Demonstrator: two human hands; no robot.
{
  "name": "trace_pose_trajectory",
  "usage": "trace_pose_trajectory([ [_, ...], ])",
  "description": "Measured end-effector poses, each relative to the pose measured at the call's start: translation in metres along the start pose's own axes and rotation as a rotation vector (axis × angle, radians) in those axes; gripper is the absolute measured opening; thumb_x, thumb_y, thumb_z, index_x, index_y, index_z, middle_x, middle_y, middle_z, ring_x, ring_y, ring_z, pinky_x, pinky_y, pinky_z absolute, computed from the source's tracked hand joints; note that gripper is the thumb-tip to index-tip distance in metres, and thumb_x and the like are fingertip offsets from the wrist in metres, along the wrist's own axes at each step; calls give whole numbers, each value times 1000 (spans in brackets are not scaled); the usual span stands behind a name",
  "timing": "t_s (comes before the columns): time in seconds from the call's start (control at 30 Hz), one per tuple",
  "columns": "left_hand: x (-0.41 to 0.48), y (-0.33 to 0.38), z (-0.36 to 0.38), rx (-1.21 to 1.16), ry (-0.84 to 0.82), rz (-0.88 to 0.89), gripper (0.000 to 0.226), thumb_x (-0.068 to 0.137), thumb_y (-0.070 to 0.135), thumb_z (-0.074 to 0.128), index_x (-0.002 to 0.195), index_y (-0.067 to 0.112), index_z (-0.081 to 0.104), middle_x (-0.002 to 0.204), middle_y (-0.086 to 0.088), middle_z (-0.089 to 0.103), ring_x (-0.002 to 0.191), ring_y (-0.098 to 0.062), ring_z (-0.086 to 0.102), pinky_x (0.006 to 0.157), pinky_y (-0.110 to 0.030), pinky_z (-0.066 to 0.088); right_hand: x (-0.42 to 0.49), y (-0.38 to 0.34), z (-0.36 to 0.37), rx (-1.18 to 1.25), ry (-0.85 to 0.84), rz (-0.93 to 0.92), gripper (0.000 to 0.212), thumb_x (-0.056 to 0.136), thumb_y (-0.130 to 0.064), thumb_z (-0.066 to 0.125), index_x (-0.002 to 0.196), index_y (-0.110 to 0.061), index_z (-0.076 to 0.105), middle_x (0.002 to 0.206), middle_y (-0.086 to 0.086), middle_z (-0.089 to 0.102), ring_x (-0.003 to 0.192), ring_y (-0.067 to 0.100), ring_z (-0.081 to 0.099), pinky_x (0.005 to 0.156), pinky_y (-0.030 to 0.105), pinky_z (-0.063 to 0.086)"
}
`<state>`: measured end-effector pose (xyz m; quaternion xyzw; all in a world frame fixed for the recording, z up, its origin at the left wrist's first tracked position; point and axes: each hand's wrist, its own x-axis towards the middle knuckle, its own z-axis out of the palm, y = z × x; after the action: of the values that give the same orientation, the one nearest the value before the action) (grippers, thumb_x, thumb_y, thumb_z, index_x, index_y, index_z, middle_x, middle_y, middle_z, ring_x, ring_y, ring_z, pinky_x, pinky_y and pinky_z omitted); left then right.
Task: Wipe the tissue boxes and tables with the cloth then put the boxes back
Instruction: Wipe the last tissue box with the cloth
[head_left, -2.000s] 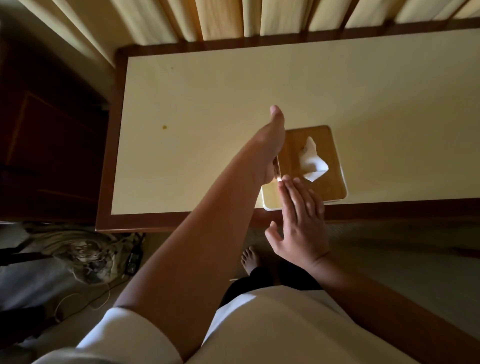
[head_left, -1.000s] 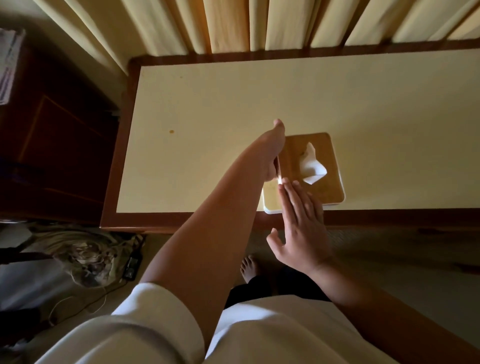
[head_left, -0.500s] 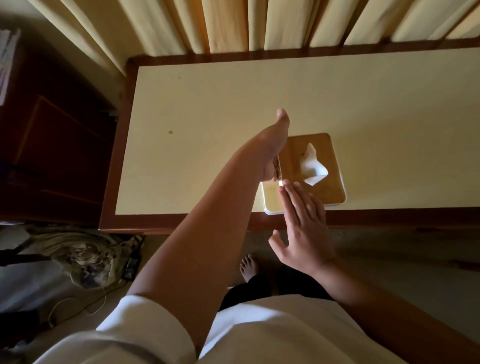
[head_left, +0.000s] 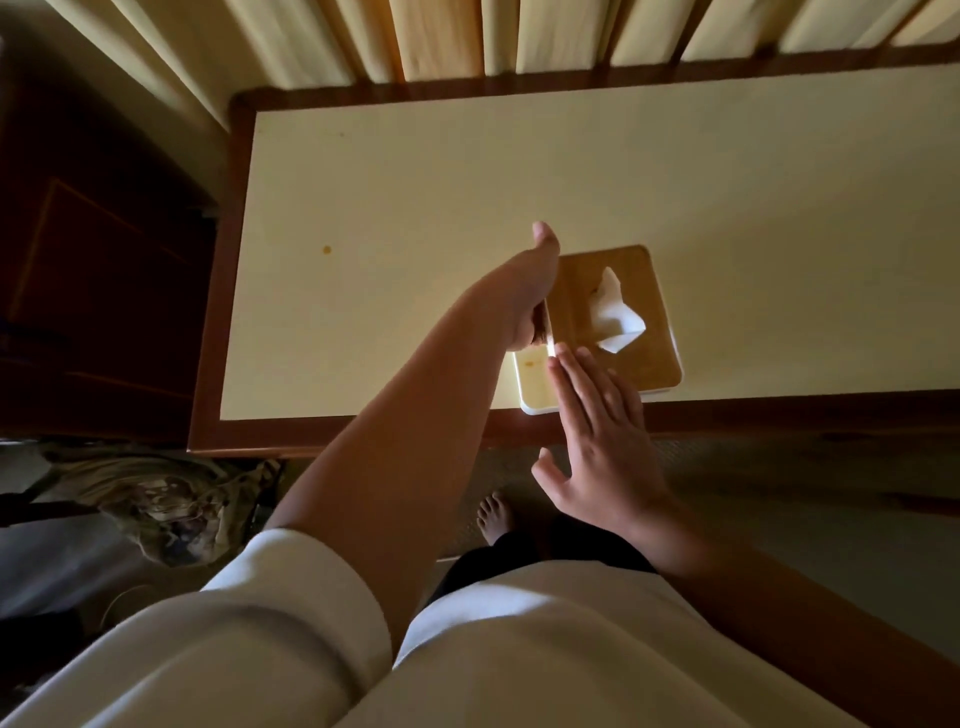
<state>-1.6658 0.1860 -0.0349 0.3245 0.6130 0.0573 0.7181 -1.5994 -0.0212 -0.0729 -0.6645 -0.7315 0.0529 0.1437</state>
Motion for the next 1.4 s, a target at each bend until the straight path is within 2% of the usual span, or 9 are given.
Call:
trace_pose_trajectory([
  [0.23, -12, 15, -8, 50, -59, -30, 135, 60, 101, 21, 160, 12, 39, 164, -10, 44, 146, -34, 48, 117, -48, 39, 2, -2, 0, 2, 18, 10, 99, 78, -36, 69, 162, -4, 27, 171, 13, 22, 160, 26, 15, 130, 44, 11],
  [0.33, -2, 2, 3, 35, 41, -10, 113, 84, 94, 18, 139, 6, 61, 117, -4, 71, 94, -20, 68, 97, -36, 57, -1, 0, 1, 6, 3, 19, 99, 79, -37, 69, 162, -4, 26, 171, 12, 20, 160, 25, 14, 130, 45, 11],
  [0.4, 1, -2, 7, 14, 87, -10, 110, 87, 92, 16, 142, 9, 60, 119, -8, 74, 90, -22, 66, 98, -37, 57, 1, -1, -1, 3, -7, 21, 100, 79, -37, 69, 162, -5, 25, 172, 11, 19, 160, 24, 13, 130, 44, 10],
  [0.57, -15, 15, 3, -14, 24, -22, 135, 63, 103, 16, 164, 15, 31, 166, -12, 41, 147, -32, 45, 114, -46, 41, 2, -2, -1, -14, 15, 33, 101, 77, -37, 71, 162, -4, 26, 171, 12, 20, 160, 25, 13, 130, 42, 6],
  [0.83, -31, -4, 27, 7, 201, 46, 93, 99, 80, 23, 151, 7, 47, 147, -14, 56, 132, -37, 57, 111, -45, 44, 1, -2, -3, -44, -5, 43, 102, 74, -36, 72, 161, -3, 30, 171, 12, 21, 159, 26, 16, 130, 41, 7],
  [0.9, -38, -6, 16, -38, 141, 132, 71, 103, 73, 28, 120, 14, 64, 112, -5, 66, 102, -26, 65, 89, -36, 49, 0, -3, -4, -37, -3, 51, 104, 73, -35, 72, 161, -3, 28, 171, 12, 21, 160, 26, 15, 130, 42, 7],
  [1.03, -53, -30, 4, -106, 228, 438, 35, 106, 33, 60, 74, 21, 52, 74, -4, 52, 68, -22, 50, 66, -36, 42, 0, -1, -4, -50, -10, 38, 105, 72, -34, 72, 162, -4, 26, 171, 12, 20, 160, 27, 15, 130, 42, 5],
  [1.13, -61, -43, -20, -429, 325, 516, 13, 93, 3, 59, 98, 14, 64, 94, -9, 70, 88, -25, 68, 81, -44, 54, 0, -2, -3, -66, 0, 36, 103, 74, -34, 71, 162, -3, 26, 171, 13, 20, 159, 27, 16, 130, 45, 9],
  [1.4, -78, -53, -68, -682, 382, 614, 14, 102, 6, 55, 103, 16, 64, 94, -3, 73, 94, -20, 68, 81, -43, 58, 0, -3, 3, -78, 78, 40, 94, 78, -30, 69, 160, -2, 32, 169, 14, 27, 158, 27, 20, 129, 48, 16],
])
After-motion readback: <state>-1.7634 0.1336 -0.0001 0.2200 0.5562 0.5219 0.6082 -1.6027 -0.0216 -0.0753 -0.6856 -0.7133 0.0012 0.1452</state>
